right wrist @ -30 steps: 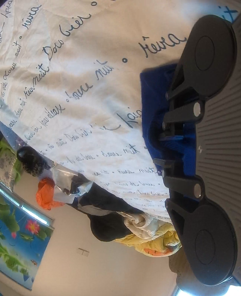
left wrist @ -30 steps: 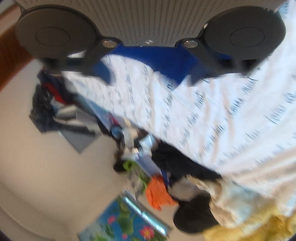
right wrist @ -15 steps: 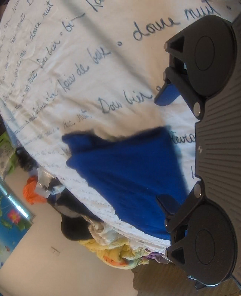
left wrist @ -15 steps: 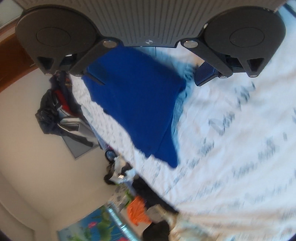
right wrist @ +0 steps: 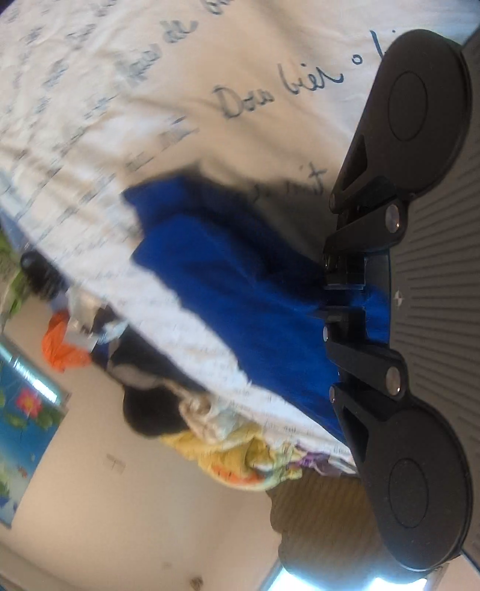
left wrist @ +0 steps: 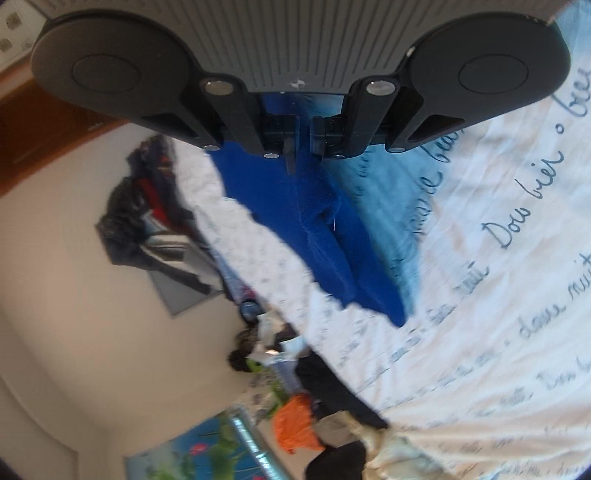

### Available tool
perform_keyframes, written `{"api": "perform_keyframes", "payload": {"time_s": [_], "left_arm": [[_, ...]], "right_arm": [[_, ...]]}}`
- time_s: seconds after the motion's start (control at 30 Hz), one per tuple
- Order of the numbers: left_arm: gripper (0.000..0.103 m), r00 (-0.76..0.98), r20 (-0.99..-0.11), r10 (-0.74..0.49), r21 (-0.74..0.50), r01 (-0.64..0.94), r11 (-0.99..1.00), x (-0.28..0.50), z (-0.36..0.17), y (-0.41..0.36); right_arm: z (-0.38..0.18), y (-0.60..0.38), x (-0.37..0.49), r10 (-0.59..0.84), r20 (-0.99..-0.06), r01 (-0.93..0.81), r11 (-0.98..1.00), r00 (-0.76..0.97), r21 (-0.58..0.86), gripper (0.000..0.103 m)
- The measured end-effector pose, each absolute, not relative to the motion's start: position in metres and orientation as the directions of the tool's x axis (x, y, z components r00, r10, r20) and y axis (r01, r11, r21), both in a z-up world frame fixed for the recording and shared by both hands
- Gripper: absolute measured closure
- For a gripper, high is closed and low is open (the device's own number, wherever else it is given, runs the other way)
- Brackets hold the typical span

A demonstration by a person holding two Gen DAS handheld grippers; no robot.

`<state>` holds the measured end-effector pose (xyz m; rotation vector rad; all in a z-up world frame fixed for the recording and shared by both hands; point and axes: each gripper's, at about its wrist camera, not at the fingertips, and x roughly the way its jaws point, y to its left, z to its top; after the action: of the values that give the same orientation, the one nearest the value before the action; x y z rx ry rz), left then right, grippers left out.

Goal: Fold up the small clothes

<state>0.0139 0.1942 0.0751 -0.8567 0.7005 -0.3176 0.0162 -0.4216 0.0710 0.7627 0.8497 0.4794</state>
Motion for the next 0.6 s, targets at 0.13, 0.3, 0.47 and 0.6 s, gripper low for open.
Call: {"api": "perform_keyframes", "payload": {"time_s": [0.13,0.3,0.47,0.6], "left_arm": [[0.1,0.725,-0.409,-0.554,-0.779,0.038,0.626,-0.039,0.096,0.198],[0.097,0.689,-0.547,-0.475,-0.673,-0.025,0.739,-0.099,0.069,0.217],[0.05,0.765,-0.564,-0.312,-0.609,-0.131,0.782,-0.097,0.08,0.248],[0.022,0.834,-0.464,-0.299,-0.551,-0.008,0.834,-0.036,0.111,0.222]], "right_arm": [[0.089,-0.43,-0.03,0.705,-0.441,-0.143,0.604,0.555,0.784,0.097],[0.059,-0.436,-0.084,0.696,-0.554,-0.038,0.637,0.457,0.77,0.091],[0.068,-0.461,-0.062,0.523,-0.633,0.078,0.733,0.571,0.676,0.081],[0.097,-0.438,0.001,0.559,-0.512,-0.098,0.731,0.652,0.675,0.012]]}}
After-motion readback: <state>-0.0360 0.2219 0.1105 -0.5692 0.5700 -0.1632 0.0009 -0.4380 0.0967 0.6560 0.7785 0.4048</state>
